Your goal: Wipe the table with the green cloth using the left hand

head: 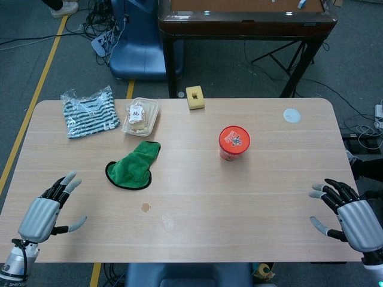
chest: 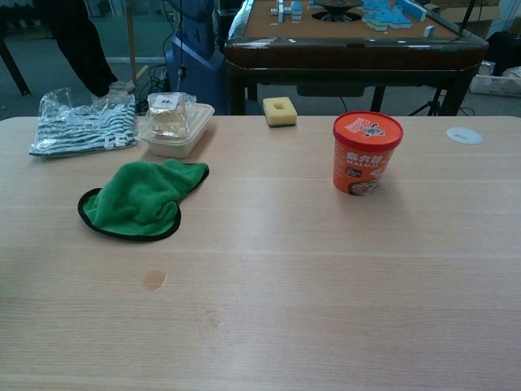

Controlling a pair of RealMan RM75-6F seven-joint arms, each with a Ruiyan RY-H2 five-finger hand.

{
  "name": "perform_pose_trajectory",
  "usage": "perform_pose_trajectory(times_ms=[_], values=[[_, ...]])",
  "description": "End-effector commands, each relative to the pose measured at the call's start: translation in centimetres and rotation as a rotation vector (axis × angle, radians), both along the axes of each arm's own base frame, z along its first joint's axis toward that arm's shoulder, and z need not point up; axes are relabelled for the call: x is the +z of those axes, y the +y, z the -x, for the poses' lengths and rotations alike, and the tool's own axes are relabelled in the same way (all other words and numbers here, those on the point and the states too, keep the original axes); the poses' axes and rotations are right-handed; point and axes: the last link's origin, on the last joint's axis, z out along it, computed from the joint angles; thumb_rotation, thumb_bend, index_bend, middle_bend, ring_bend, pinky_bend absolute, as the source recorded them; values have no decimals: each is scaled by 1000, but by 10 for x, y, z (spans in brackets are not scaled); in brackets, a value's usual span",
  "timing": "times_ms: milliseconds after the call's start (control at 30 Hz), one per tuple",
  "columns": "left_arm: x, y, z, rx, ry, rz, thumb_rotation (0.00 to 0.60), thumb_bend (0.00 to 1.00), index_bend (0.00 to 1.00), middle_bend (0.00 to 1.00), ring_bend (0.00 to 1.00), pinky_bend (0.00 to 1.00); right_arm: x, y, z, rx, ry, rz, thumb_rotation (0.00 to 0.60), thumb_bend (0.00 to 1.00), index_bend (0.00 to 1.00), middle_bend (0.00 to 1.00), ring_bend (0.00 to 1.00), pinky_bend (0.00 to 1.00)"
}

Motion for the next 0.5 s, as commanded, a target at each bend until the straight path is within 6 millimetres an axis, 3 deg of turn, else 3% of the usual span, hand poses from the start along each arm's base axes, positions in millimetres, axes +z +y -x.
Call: perform_pose_trajectory(times_ms=[33, 500], values=[[-8, 31, -14, -81, 14, 78, 600, 183, 119, 53, 87, 261, 2, 1, -2, 0, 9, 4, 600, 329, 346, 290, 160, 189], [-60, 116, -50, -202, 118, 253, 600, 184, 137, 58, 87, 261, 3, 4, -6, -19, 26, 9, 600, 329, 346, 290, 160, 189]])
